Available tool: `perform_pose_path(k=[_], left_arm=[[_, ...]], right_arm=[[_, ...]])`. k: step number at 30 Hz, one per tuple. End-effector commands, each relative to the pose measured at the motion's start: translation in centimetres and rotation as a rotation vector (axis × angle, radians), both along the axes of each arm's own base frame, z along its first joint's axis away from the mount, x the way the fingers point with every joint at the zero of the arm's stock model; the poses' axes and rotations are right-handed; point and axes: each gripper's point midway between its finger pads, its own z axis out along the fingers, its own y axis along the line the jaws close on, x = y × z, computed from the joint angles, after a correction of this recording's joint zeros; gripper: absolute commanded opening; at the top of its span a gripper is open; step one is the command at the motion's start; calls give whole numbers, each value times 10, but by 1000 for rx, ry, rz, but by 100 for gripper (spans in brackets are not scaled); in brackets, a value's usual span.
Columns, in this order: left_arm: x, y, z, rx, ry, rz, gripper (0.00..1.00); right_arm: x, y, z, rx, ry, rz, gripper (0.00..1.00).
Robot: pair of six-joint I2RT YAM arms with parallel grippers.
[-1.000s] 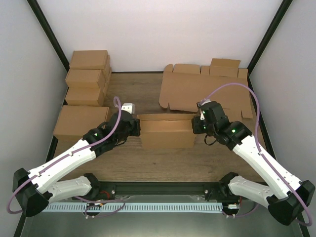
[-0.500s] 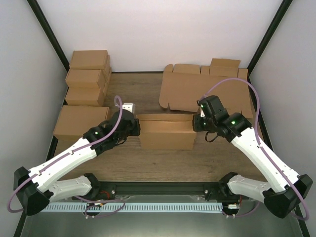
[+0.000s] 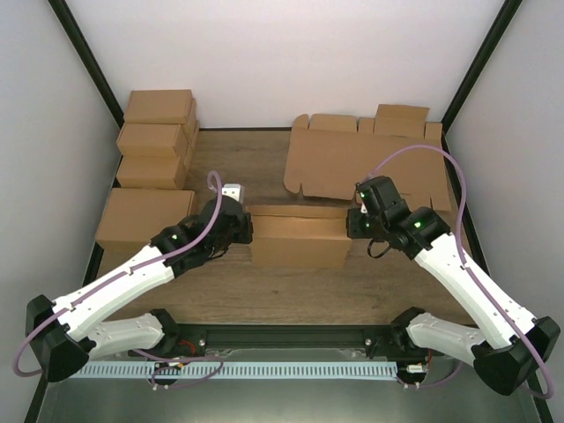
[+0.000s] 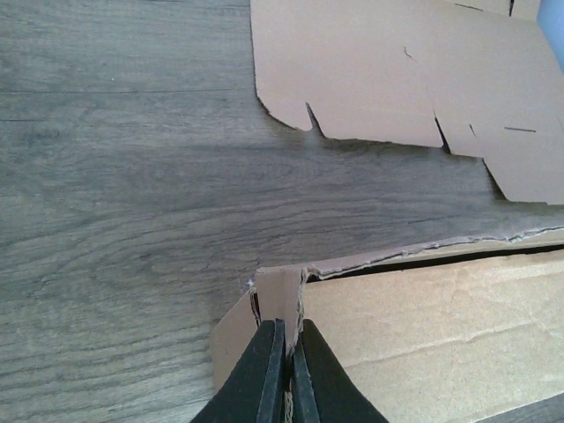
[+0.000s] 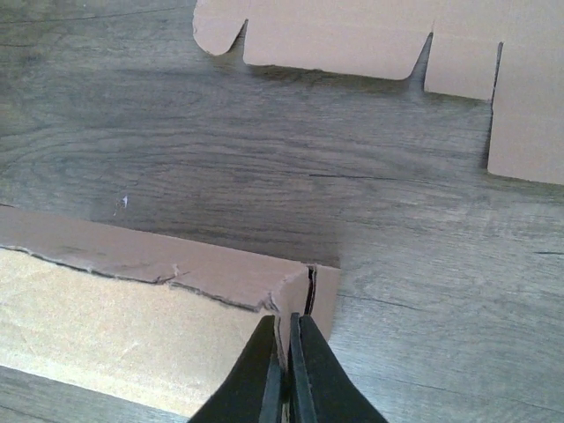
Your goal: Fold the paper box
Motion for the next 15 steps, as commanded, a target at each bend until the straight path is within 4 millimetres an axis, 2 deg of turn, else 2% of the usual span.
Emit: perform_pose_path(k=[1, 15], left_arm=[[-17, 2, -31, 90, 113, -49, 4], [-20, 2, -32, 94, 117, -51, 4]], right_arm=[[1, 1, -2, 5, -22, 3, 1], [-7, -2, -27, 29, -12, -9, 1]])
